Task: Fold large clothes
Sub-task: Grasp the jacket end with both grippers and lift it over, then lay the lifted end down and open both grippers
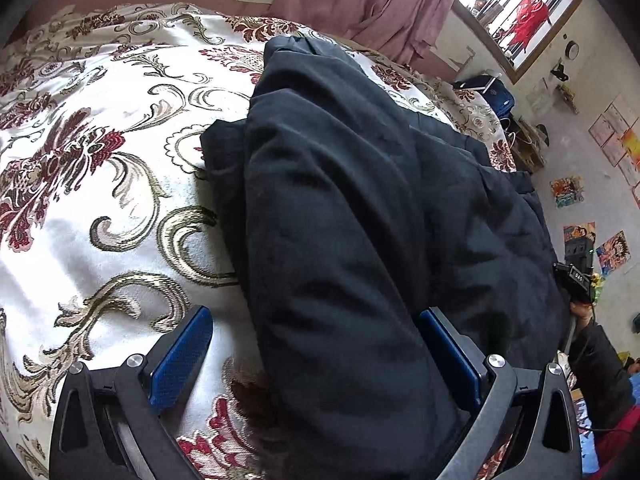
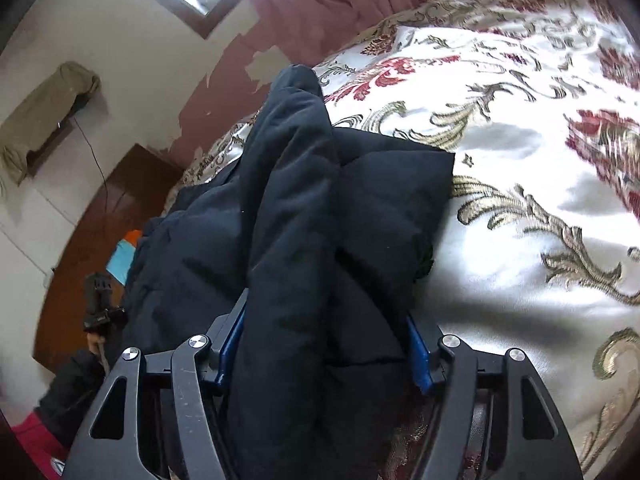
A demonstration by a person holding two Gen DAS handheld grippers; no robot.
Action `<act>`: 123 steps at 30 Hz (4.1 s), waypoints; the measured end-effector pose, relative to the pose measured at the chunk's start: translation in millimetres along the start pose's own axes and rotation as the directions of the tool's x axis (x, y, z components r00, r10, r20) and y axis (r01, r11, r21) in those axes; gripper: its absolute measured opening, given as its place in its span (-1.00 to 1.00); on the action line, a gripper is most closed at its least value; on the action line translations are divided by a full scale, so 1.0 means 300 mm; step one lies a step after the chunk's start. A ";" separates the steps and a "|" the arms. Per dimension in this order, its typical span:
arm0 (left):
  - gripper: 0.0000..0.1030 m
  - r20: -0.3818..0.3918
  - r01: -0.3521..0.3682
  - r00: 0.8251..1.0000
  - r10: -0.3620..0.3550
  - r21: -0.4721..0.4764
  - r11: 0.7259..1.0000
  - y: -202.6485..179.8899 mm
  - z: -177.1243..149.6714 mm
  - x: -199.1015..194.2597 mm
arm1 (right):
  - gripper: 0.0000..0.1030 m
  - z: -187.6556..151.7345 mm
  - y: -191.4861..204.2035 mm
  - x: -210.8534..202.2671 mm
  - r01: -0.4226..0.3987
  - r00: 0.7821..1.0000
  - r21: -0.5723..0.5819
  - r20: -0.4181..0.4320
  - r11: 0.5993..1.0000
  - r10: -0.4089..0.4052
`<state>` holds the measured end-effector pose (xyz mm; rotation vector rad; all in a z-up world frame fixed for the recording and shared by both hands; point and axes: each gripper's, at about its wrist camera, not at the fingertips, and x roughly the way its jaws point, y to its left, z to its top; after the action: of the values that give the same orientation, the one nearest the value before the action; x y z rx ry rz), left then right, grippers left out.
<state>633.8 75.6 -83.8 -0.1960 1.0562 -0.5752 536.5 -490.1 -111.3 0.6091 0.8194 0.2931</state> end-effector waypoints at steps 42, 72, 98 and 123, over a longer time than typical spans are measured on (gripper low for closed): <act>-0.69 0.148 -0.057 0.989 0.029 0.182 0.982 -0.421 -0.074 -0.343 | -0.63 -0.059 0.395 -0.304 0.055 0.992 -0.219 0.119 0.974 -0.029; -0.69 0.138 -0.081 0.989 0.062 0.135 0.988 -0.455 -0.345 -0.524 | -0.63 -0.280 0.541 -0.446 0.099 0.992 -0.295 0.104 0.950 -0.071; 0.88 0.154 -0.390 0.904 0.399 -0.086 0.917 -0.245 -0.486 -0.451 | 0.70 -0.383 0.483 -0.395 0.548 0.836 -0.282 0.159 0.788 -0.525; 1.00 0.530 -0.626 0.640 0.557 -0.061 0.777 -0.514 -0.618 -0.680 | 0.85 -0.543 0.706 -0.534 0.538 0.820 -0.292 0.400 0.791 -0.410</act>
<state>345.8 77.1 45.6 0.1194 0.4836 0.0356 305.5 -333.6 27.2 0.0431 0.5521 -0.1151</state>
